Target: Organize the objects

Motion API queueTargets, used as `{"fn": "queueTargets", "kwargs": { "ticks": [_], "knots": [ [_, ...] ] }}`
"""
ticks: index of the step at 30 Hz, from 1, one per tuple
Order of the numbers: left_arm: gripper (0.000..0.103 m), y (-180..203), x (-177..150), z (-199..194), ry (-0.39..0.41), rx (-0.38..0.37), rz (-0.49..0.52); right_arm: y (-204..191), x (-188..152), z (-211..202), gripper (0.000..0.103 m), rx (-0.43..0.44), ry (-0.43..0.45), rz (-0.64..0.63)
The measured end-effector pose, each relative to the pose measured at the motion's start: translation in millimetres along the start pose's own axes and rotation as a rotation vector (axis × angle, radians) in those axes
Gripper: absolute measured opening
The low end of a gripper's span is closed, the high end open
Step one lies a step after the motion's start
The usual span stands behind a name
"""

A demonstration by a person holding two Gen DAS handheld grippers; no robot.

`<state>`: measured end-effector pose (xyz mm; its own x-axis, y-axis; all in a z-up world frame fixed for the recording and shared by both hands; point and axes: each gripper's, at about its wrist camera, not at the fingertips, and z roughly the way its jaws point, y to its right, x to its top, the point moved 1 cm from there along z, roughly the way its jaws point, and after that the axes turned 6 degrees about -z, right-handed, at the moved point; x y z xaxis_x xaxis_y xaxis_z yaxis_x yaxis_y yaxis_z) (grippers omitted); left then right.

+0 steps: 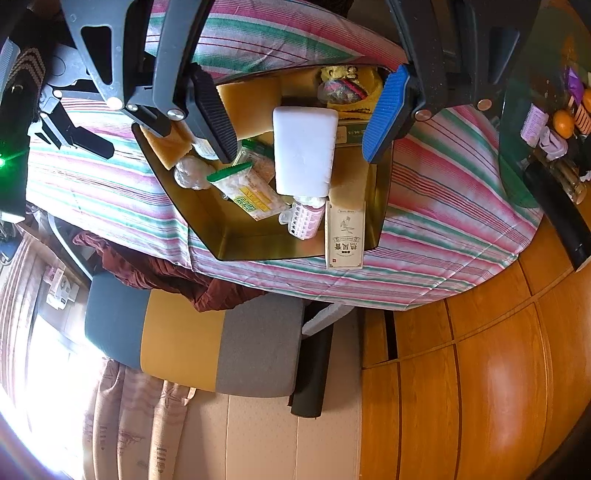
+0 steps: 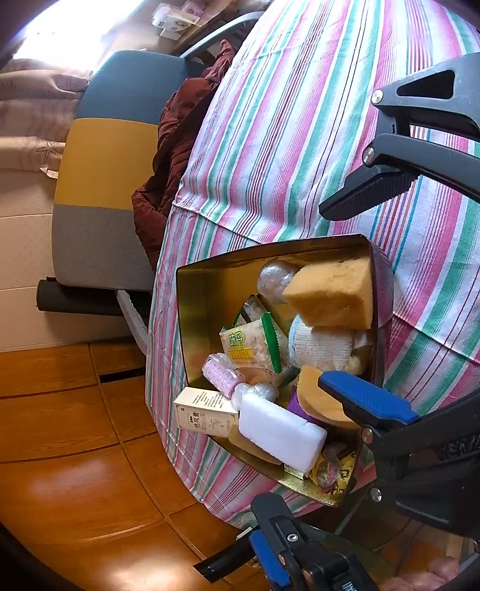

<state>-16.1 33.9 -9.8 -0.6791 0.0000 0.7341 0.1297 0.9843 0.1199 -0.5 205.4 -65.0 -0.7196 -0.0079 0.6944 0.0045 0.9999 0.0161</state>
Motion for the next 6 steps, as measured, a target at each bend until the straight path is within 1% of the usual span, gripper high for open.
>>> {"fn": "queueTargets", "kwargs": {
  "ticks": [6],
  "knots": [
    [0.072,-3.3,-0.2,1.4,0.005,0.007,-0.004,0.1,-0.5,1.5,0.084,0.0,-0.002,-0.002]
  ]
}}
